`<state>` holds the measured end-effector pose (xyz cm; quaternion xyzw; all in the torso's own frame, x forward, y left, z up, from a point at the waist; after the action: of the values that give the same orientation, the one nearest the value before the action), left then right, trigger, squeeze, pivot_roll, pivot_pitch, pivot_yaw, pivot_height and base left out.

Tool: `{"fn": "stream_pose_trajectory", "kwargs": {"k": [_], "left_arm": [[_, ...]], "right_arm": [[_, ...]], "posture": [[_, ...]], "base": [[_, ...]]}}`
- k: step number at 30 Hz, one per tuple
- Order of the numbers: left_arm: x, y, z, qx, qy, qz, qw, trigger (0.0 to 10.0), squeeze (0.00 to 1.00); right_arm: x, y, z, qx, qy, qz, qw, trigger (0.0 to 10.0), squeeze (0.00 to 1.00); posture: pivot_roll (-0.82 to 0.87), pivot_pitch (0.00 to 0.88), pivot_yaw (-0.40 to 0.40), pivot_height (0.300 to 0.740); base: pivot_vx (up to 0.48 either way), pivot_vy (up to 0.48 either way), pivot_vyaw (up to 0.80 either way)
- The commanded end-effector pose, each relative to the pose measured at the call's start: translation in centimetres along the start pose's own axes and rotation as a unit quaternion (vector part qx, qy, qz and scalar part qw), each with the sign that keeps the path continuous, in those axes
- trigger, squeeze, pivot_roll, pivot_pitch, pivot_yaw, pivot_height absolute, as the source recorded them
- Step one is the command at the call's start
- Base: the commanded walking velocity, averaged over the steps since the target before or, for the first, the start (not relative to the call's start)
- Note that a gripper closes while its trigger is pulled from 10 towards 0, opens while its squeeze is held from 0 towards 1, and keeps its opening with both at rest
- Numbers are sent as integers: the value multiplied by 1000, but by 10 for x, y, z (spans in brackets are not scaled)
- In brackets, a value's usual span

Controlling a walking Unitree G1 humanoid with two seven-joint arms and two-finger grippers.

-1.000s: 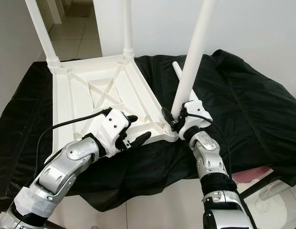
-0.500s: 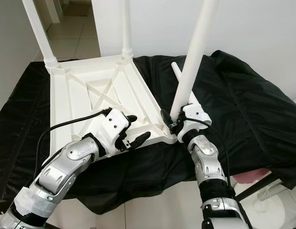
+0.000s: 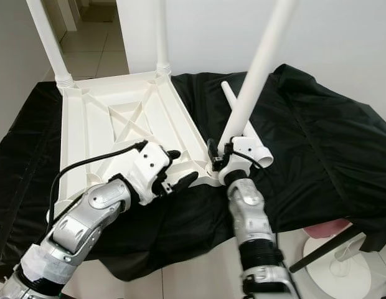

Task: Building children table

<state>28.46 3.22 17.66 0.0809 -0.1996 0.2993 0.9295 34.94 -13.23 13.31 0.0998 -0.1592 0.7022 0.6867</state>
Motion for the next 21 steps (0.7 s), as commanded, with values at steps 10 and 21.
{"fn": "stream_pose_trajectory", "kwargs": {"k": [10,21], "left_arm": [[2,0,0,0,-8,-9,1000,10000,0],[3,-1,0,3,2,-6,1000,10000,0]], "right_arm": [[9,14,-33,71,29,-22,997,10000,0],[36,7,11,18,102,44,994,10000,0]], "posture": [[-25,10,-1,740],[-22,0,-18,740]], "base": [[0,0,0],[0,0,0]]}}
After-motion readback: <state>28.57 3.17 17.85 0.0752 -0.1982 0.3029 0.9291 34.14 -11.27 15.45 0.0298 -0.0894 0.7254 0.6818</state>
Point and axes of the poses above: a point about 5 cm out from each wrist's last joint towards the gripper, its own y axis pointing back from the gripper into the wrist, its own z axis along the axis of the wrist's last joint, x = y × z, the point moved 2 cm from there along -y, pointing out of the wrist towards the gripper, and after that the axes turned 11 degrees about -y, right-handed, at the moved point
